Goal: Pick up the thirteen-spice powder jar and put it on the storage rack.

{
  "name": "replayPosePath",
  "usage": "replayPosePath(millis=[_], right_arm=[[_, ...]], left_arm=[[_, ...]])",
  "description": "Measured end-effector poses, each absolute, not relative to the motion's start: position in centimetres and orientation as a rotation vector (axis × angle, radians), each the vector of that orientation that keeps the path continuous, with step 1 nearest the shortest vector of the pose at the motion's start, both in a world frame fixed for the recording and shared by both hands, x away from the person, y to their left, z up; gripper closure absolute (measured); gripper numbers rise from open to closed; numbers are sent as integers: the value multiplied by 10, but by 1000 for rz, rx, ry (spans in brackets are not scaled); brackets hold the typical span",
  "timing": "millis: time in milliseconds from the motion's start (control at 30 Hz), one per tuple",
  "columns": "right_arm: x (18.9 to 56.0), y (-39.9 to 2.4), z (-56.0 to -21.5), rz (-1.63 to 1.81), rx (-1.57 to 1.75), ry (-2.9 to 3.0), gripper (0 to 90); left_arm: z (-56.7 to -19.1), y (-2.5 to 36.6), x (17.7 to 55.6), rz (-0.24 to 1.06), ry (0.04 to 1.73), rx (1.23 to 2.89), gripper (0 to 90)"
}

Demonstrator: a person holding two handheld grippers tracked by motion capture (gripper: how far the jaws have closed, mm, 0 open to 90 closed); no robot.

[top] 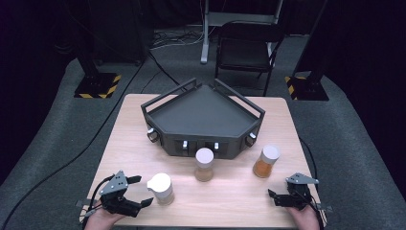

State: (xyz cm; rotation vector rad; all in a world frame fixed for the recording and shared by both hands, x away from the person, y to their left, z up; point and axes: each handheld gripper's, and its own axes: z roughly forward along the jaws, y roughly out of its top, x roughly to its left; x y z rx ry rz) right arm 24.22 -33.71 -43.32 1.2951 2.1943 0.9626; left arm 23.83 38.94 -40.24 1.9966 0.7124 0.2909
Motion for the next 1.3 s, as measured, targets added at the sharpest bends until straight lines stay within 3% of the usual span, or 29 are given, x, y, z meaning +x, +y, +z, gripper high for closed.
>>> replayPosePath(millis=[867,1067,1300], right_arm=[[242,-337,-433,963,1293,2196,67],[242,-337,-433,963,1294,2195,67],[242,-337,-433,962,1293,2195,67]], left_arm=[[-415,357,239,304,684,1961,94],[-419,349,238,321,677,1947,126],[-425,342,236,349,690,1932,250]])
